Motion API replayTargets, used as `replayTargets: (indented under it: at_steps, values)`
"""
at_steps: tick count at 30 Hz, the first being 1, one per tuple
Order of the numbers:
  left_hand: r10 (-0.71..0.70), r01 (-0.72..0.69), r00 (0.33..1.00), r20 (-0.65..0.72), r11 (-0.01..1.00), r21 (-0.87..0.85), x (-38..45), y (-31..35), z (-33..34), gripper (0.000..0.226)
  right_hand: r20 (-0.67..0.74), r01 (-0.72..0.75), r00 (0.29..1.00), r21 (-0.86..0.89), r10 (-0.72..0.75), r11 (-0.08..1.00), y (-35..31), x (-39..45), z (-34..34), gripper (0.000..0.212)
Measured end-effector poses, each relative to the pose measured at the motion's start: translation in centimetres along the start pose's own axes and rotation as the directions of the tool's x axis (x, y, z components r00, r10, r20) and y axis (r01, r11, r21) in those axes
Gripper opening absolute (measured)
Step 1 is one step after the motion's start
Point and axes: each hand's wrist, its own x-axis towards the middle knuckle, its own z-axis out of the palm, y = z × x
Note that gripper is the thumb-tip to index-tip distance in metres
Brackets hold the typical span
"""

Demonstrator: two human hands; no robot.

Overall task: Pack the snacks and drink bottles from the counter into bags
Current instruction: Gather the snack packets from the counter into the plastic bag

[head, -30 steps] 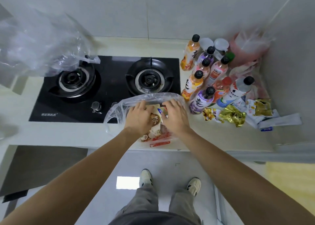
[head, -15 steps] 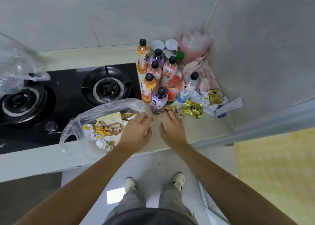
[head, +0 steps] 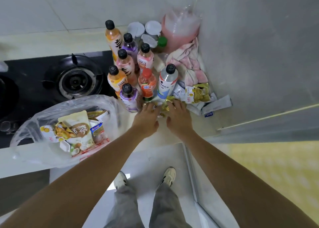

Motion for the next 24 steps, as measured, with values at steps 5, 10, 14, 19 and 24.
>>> replayTargets:
  at_steps: [5,10,14,19,24]
  values:
    - [-0.006,0.011,0.999,-0.033,0.990,0.140,0.4,-0.2,1.6,0.062,0.079,-0.027,0.996,-0.087,0.034,0.996,1.0,-0.9,0.8,0.064]
    - [0.028,-0.008,0.992,-0.120,0.987,0.163,-1.3,-0.3,2.8,0.050,0.138,-0.022,0.990,-0.049,0.029,0.999,1.8,-2.7,0.5,0.064]
    - [0.033,-0.020,0.987,-0.158,0.996,0.083,-3.0,-0.2,2.5,0.048,0.093,-0.050,0.995,0.080,0.043,0.996,1.0,-3.7,-0.2,0.057]
    - [0.045,-0.050,0.960,-0.276,0.999,-0.009,-7.0,-0.8,0.3,0.037,-0.032,-0.002,0.999,0.243,0.010,0.970,-2.0,-6.0,-1.1,0.044]
    - [-0.016,0.002,0.927,-0.374,0.999,-0.038,-13.7,-3.8,-2.1,0.019,-0.131,0.123,0.988,0.323,-0.085,0.938,-7.2,-8.2,-2.2,0.041]
